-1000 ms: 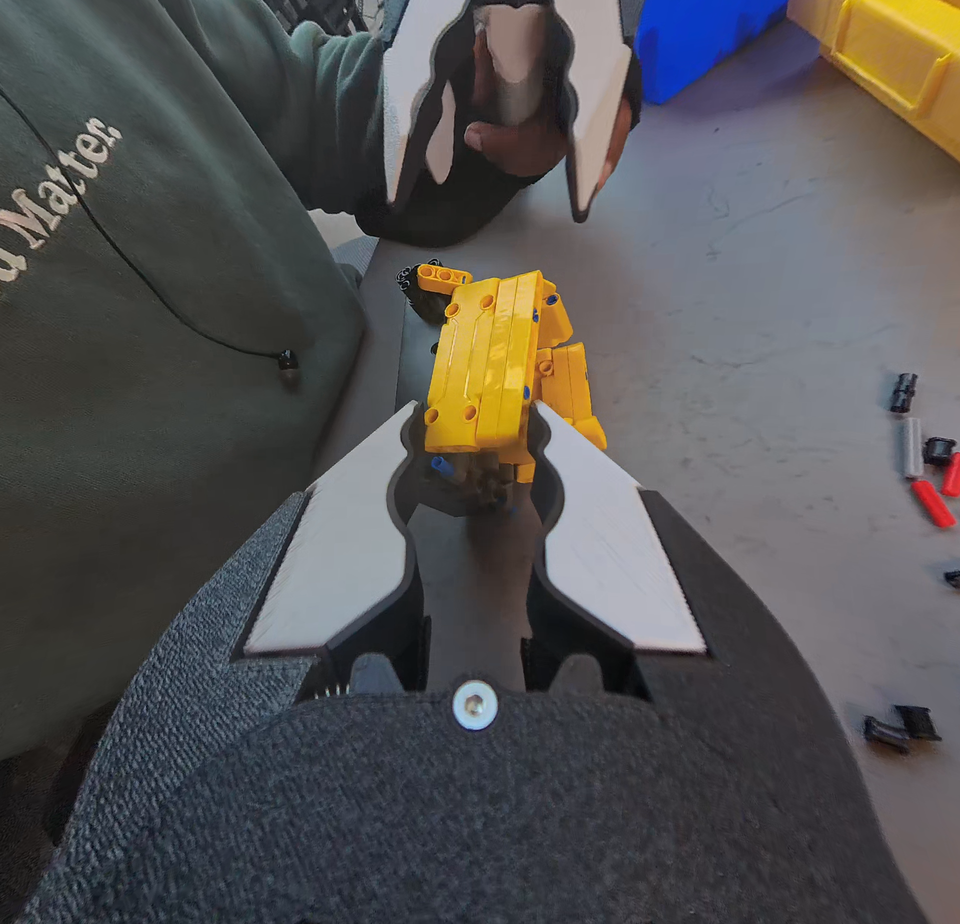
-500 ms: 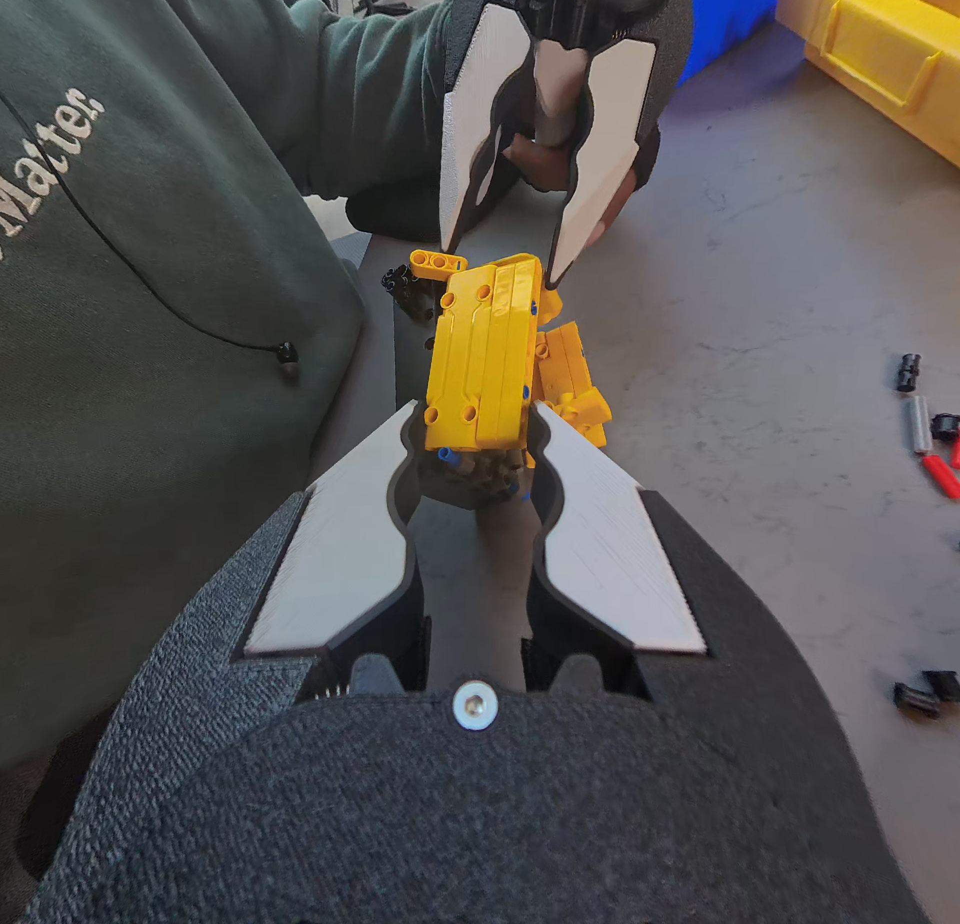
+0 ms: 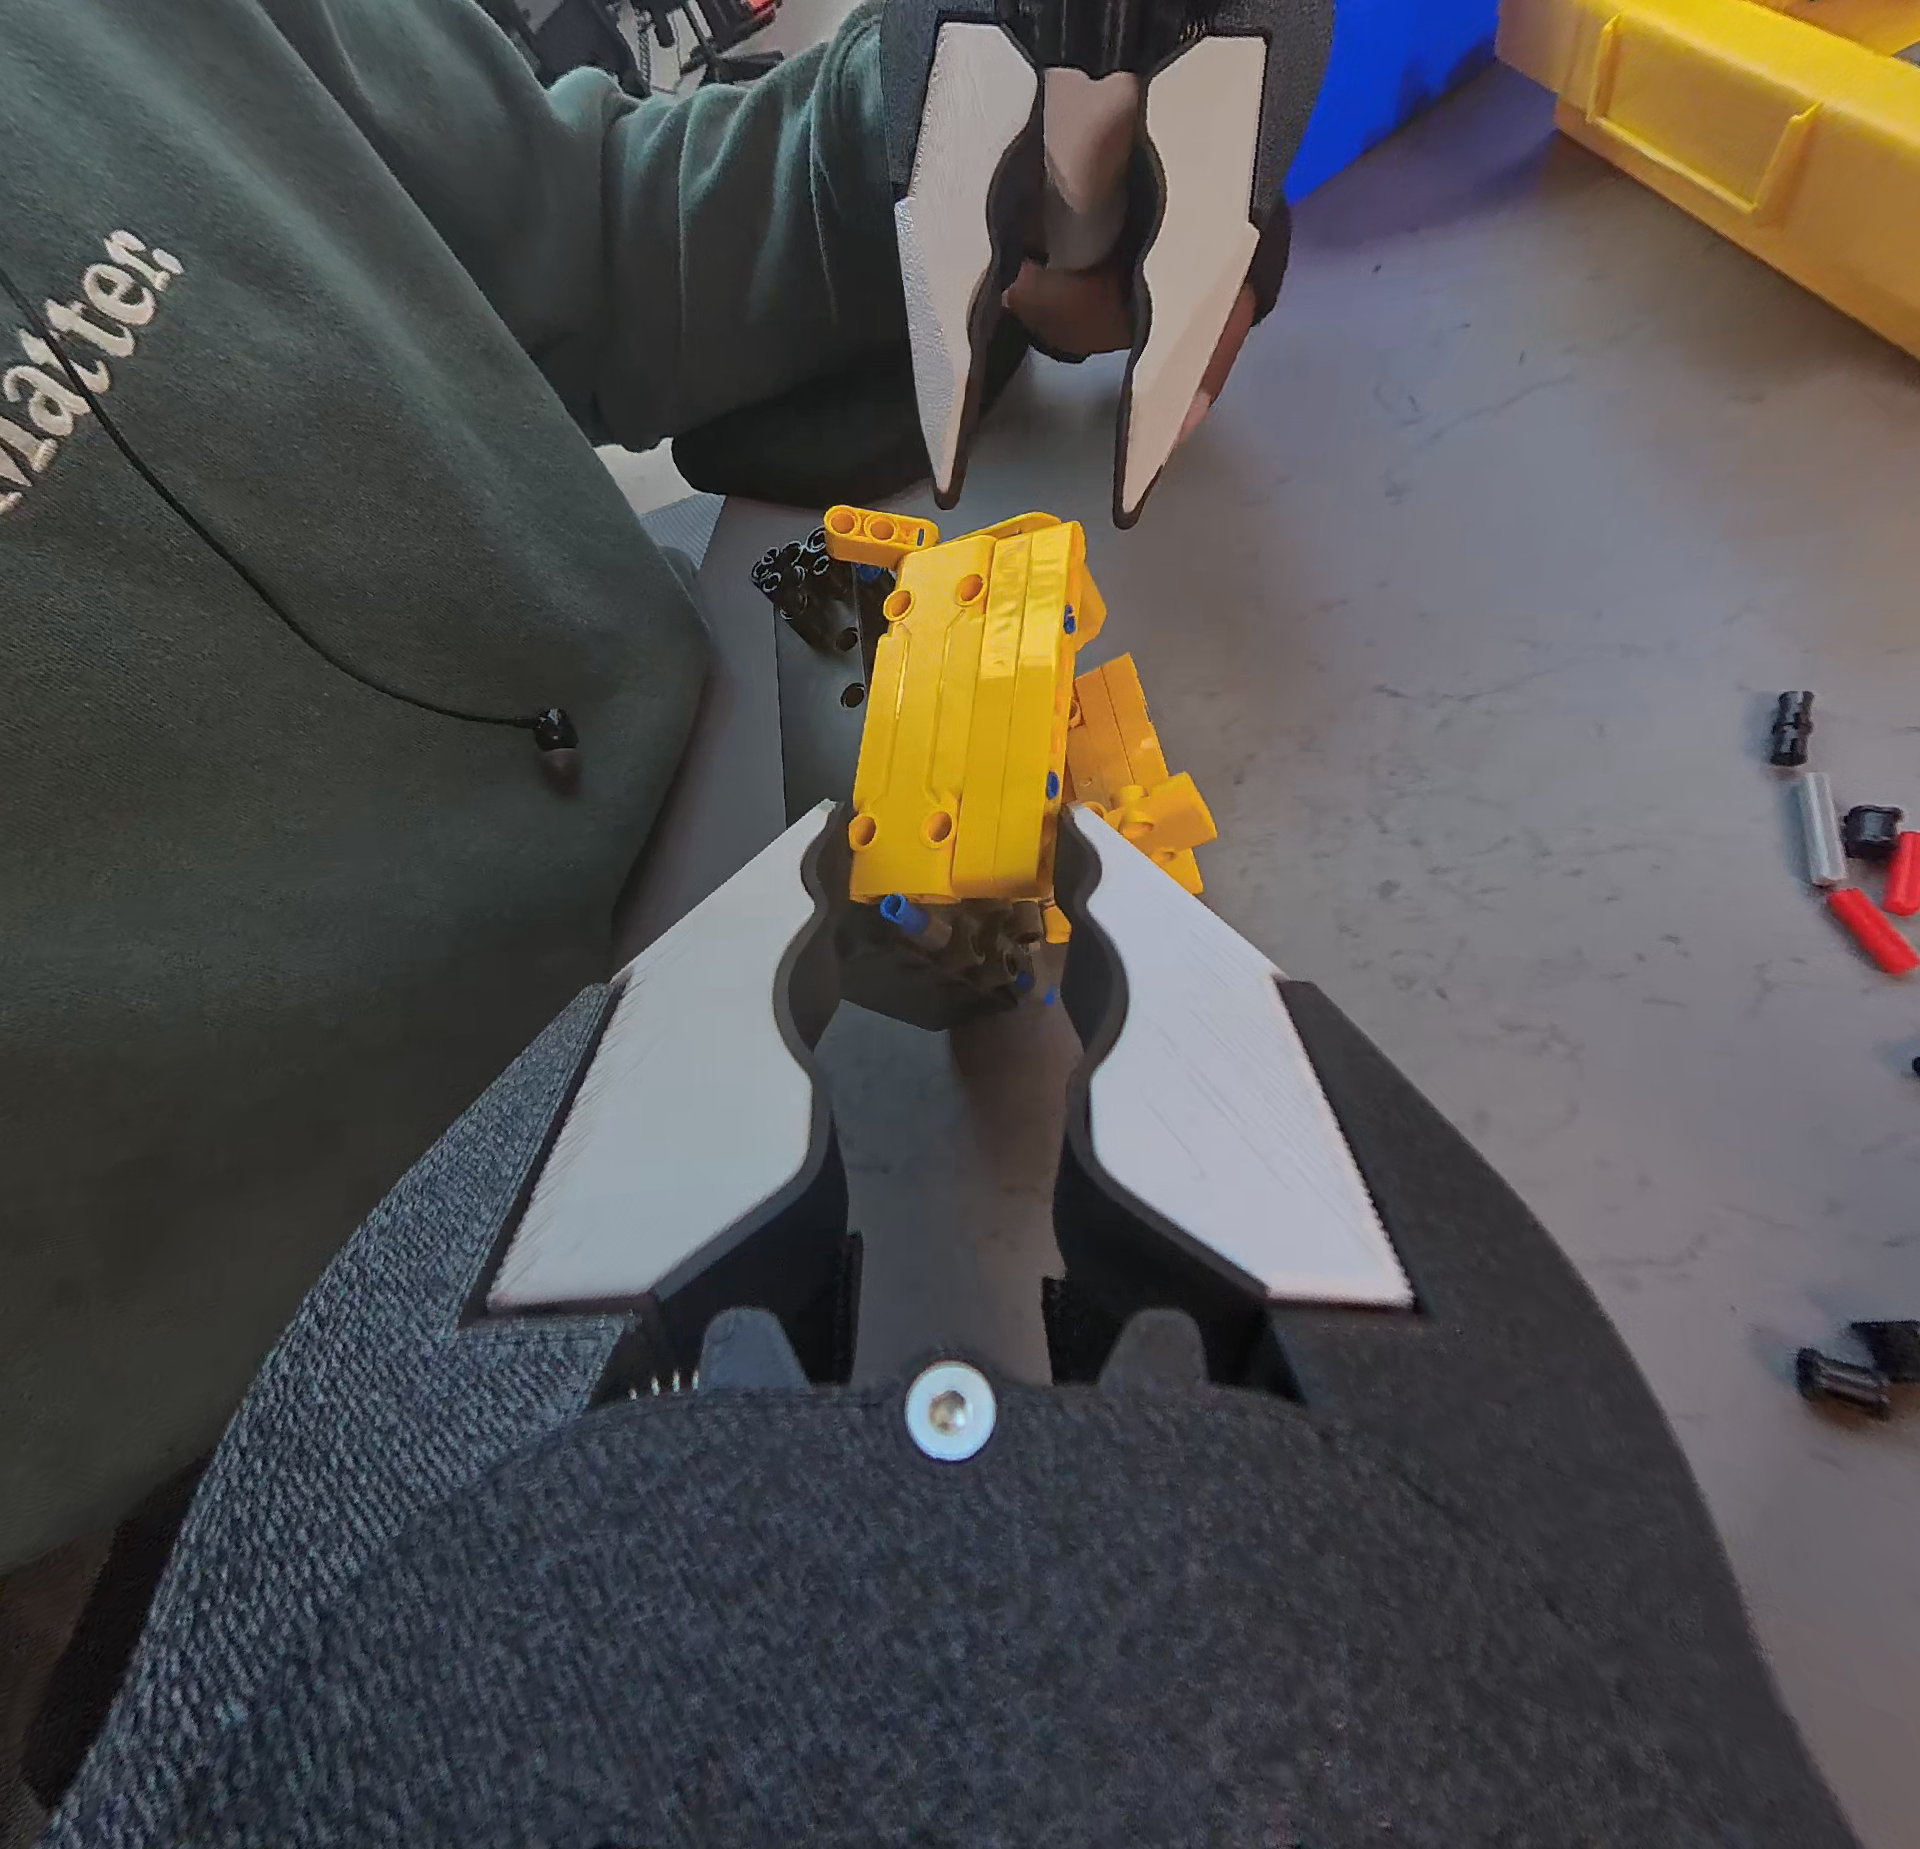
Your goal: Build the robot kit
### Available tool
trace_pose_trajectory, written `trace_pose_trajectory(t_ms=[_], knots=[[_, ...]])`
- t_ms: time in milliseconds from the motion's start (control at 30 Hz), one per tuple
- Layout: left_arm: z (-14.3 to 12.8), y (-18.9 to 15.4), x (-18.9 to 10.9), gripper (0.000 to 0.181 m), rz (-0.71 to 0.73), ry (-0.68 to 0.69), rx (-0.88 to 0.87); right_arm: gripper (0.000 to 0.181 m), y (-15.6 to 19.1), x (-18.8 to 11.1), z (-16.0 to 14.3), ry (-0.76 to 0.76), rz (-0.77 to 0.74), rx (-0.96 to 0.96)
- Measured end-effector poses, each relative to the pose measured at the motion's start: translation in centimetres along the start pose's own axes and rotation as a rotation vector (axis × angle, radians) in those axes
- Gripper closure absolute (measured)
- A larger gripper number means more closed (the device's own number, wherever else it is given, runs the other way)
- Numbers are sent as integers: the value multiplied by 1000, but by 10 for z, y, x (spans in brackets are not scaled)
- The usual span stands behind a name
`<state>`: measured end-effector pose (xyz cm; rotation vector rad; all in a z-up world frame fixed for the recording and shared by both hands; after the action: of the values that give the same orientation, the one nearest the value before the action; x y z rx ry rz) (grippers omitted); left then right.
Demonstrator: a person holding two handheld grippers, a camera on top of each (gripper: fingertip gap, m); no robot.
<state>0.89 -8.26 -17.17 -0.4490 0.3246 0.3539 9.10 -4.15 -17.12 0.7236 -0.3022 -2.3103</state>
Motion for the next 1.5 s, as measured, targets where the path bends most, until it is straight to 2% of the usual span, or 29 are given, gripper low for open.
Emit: trace_pose_trajectory(t_ms=[200,367,500,633,800,1000,1033,1100,1367,1500], knots=[[-9,5,9,161,43,44,38,143,-1,0,1,-10,-1,-1],[-7,6,13,161,36,45,40,143,-1,0,1,-16,-5,-7],[-5,8,9,160,53,31,33,143,-1,0,1,-22,-8,-7],[9,11,-1,154,72,-66,5,143,-2,0,2,-24,-15,-11],[25,13,-7,138,113,-159,20,143,-7,0,5,-19,-37,-17],[23,11,-1,138,97,-143,12,143,-12,-2,13,-54,5,33],[23,10,-1,138,97,-142,13,157,-13,-4,16,-75,3,41],[24,10,-1,138,94,-148,14,166,-14,-9,23,-125,17,52],[24,9,5,139,70,-139,-16,169,-20,-12,26,-122,8,48],[30,2,13,139,27,-147,-7,175,-15,-21,50,-259,71,92]])
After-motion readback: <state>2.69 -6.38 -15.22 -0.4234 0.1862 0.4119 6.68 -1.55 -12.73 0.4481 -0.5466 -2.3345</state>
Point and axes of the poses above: each gripper's, where its closed fingertips meet, x out along the fingers, z out of its top, y = z × x across the jaws, the point moved 1 cm from there along -x, back along the fingers, and after that the axes turned 1 degree about x, right-handed, at the moved point
